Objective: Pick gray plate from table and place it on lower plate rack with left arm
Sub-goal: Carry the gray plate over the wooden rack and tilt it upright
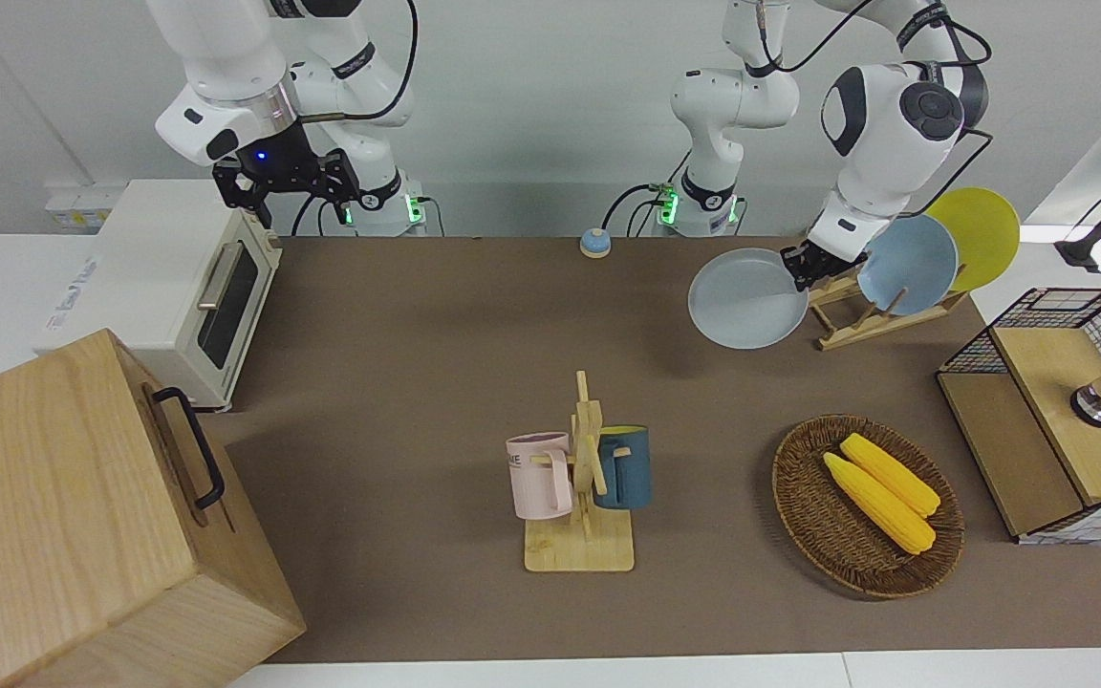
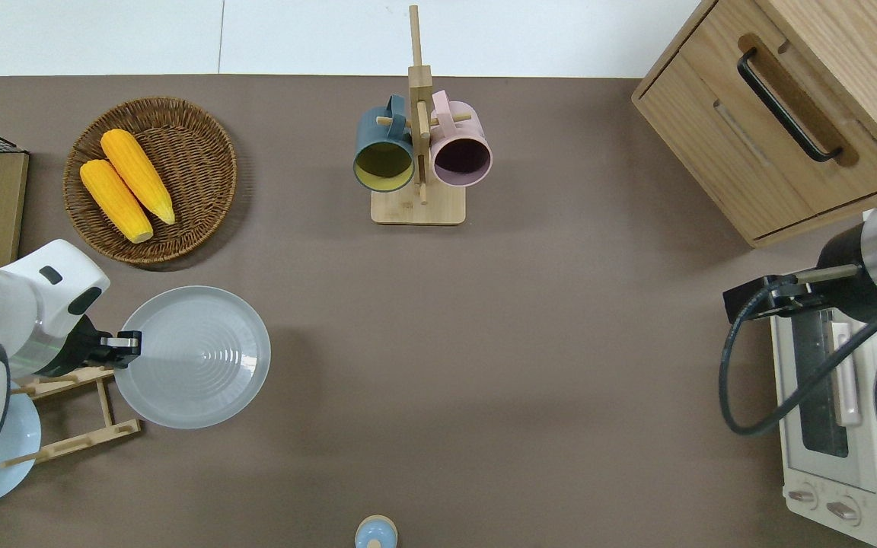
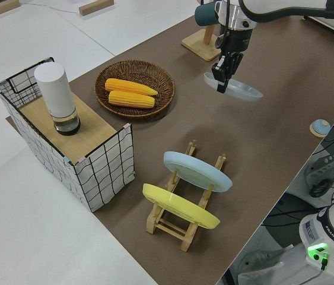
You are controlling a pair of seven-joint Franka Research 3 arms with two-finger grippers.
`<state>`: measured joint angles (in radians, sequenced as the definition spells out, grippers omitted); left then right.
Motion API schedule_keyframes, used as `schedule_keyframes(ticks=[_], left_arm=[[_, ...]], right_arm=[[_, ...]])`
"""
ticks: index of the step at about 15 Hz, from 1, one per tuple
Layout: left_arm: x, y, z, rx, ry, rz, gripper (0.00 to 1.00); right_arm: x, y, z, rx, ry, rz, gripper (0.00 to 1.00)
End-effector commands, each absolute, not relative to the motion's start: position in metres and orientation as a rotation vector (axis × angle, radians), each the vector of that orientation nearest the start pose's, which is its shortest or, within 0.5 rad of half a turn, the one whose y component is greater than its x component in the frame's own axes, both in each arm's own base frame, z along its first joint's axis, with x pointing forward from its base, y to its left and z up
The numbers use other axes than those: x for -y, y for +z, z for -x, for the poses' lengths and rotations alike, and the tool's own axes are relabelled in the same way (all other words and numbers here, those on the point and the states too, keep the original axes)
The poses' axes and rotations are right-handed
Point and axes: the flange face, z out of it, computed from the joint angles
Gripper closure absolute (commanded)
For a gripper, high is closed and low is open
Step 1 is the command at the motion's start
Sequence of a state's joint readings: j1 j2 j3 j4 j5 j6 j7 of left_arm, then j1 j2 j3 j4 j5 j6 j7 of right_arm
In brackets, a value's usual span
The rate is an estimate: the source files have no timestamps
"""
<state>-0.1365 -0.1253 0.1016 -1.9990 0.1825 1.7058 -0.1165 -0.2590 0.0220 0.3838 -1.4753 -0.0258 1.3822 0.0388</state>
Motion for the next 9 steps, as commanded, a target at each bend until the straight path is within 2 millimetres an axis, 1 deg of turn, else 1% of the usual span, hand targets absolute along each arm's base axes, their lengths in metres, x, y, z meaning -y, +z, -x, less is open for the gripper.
schedule_keyframes(ticks=[1, 2, 5, 9], left_arm=[[0.003, 0.517, -0.503, 0.005, 0.245, 2.72, 1.0], [0.004, 0.516, -0.503, -0.025, 0.253, 2.65, 1.0], [-0.007, 0.516, -0.504, -0.057, 0.272, 2.487, 1.0], [-0.018, 0.52, -0.502, -0.051, 0.293, 2.381, 1.0]], right_arm=[[-0.06, 0.645, -0.536, 0.108, 0.181, 3.169, 0.017], [-0.059, 0.646, -0.536, 0.105, 0.179, 3.169, 0.017], [-0.059, 0.646, -0.535, 0.105, 0.179, 3.169, 0.017], [-0.06, 0.646, -0.536, 0.108, 0.178, 3.169, 0.017]])
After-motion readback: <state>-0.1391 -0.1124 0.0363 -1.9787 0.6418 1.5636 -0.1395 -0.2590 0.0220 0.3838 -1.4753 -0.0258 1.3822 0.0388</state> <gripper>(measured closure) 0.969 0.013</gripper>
